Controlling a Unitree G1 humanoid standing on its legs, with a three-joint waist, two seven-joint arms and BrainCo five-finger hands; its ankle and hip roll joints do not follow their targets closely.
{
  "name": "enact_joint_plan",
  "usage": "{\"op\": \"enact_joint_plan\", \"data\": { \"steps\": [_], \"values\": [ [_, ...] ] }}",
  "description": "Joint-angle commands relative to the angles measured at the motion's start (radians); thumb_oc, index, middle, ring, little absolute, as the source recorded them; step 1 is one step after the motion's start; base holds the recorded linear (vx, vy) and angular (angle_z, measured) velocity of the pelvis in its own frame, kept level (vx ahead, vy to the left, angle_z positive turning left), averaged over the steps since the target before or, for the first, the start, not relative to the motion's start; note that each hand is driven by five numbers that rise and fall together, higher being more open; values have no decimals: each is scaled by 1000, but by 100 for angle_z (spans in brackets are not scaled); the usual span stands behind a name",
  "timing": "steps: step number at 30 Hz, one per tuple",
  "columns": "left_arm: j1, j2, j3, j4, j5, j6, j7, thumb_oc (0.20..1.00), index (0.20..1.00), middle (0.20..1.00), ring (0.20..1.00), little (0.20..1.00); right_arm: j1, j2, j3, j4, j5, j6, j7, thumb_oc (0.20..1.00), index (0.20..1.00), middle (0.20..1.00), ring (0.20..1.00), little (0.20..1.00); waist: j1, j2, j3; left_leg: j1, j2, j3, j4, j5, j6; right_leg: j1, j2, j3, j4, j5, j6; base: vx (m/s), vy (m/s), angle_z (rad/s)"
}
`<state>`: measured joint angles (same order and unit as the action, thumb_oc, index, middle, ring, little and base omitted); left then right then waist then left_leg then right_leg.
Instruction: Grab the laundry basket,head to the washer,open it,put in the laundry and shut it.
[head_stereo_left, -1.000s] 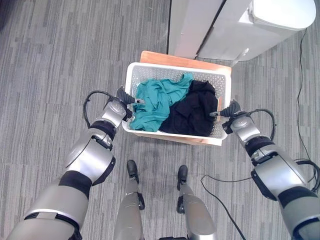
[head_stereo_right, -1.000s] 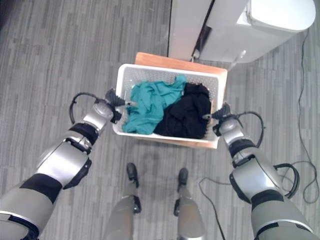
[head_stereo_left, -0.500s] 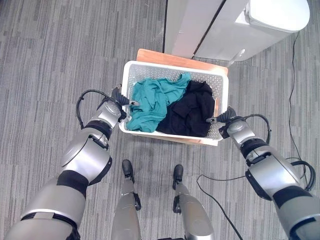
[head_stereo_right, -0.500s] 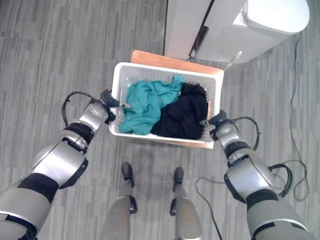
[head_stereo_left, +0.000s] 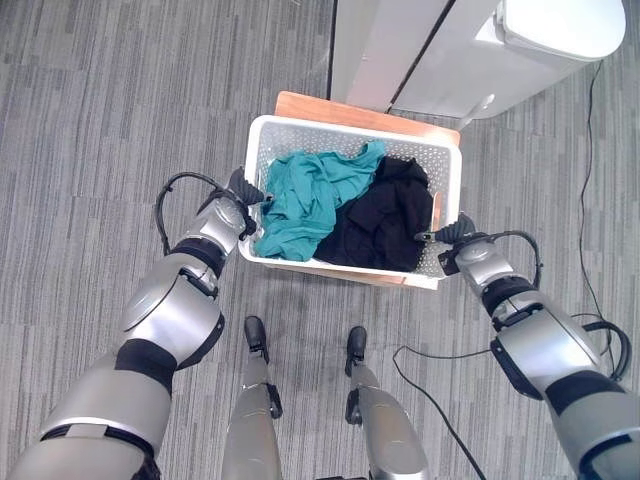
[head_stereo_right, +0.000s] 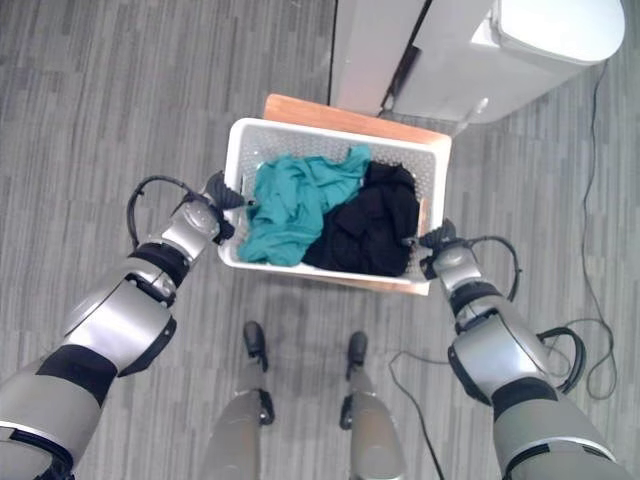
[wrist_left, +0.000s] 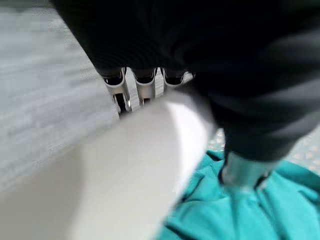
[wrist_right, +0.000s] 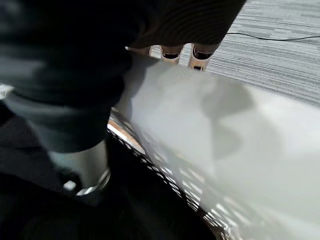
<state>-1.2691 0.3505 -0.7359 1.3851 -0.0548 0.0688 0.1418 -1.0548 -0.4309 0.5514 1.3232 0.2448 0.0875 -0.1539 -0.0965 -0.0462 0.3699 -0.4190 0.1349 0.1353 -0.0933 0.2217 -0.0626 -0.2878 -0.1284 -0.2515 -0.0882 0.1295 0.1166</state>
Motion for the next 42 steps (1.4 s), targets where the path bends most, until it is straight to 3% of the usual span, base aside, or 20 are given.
{"op": "enact_joint_plan", "data": {
  "steps": [1,5,9,14,16,17,19,20,25,33,42],
  "values": [
    [-85,43,-57,141,92,21,4,200,200,200,200,200,-115,0,3,72,26,-13,3,200,200,200,200,200,1,-2,71,48,51,15,6,-88,-46,-43,-77,-13,33,-7,57,-10,4,-7],
    [-83,59,-109,106,190,13,19,200,200,200,200,200,-86,-16,12,31,32,-27,11,200,200,200,200,200,5,-4,70,51,50,11,6,-90,-42,-42,-77,-13,33,-7,57,-7,-3,-6],
    [-60,52,-165,-2,326,-3,60,200,200,200,200,200,-4,-93,-9,-65,26,-51,-6,200,200,200,200,200,15,4,59,57,45,0,6,-94,-42,-28,-79,-21,29,-11,59,-6,-16,1],
    [26,59,-133,-148,362,-12,88,200,200,200,200,200,134,-177,-109,-213,43,-60,-22,200,200,200,200,200,30,13,38,81,45,-10,6,-104,-41,5,-82,-28,27,-23,60,14,-51,5],
    [118,135,-84,-366,376,-20,92,200,200,200,200,200,281,-233,-212,-403,45,-63,-33,200,200,200,200,200,43,20,17,116,49,-13,6,-118,-40,38,-81,-32,30,-41,59,33,-59,10],
    [121,136,-84,-372,376,-17,90,200,200,200,200,200,287,-233,-215,-408,44,-61,-33,200,200,200,200,200,43,19,15,114,48,-13,6,-115,-39,36,-82,-33,29,-39,59,44,-75,7],
    [208,200,-29,-544,392,-18,83,200,200,200,200,200,439,-256,-308,-582,34,-59,-25,200,200,200,200,200,49,20,-3,148,52,-15,6,-127,-36,60,-80,-32,42,-60,54,75,-76,4],
    [301,234,42,-672,386,-27,65,200,200,200,200,200,572,-275,-394,-702,19,-61,-15,200,200,200,200,200,54,21,-22,191,56,-15,6,-144,-36,92,-75,-31,55,-87,51,81,-73,5],
    [488,237,158,-886,372,-47,23,200,200,200,200,200,817,-265,-543,-930,28,-63,40,200,200,200,200,200,67,18,-93,282,57,-20,6,-163,-39,183,-65,-42,59,-122,45,108,-91,7],
    [664,175,245,-1018,276,-46,-35,200,200,200,200,200,987,-265,-605,-1076,33,-21,123,200,200,200,200,200,86,24,-179,374,77,-41,9,-164,-52,295,-19,-65,57,-175,16,51,-112,3],
    [655,163,236,-995,249,-25,-59,200,200,200,200,200,1010,-289,-594,-1084,24,9,154,200,200,200,200,200,89,30,-213,405,127,-55,22,-125,-75,349,50,-61,40,-215,-27,-7,-142,4]
  ]
}}
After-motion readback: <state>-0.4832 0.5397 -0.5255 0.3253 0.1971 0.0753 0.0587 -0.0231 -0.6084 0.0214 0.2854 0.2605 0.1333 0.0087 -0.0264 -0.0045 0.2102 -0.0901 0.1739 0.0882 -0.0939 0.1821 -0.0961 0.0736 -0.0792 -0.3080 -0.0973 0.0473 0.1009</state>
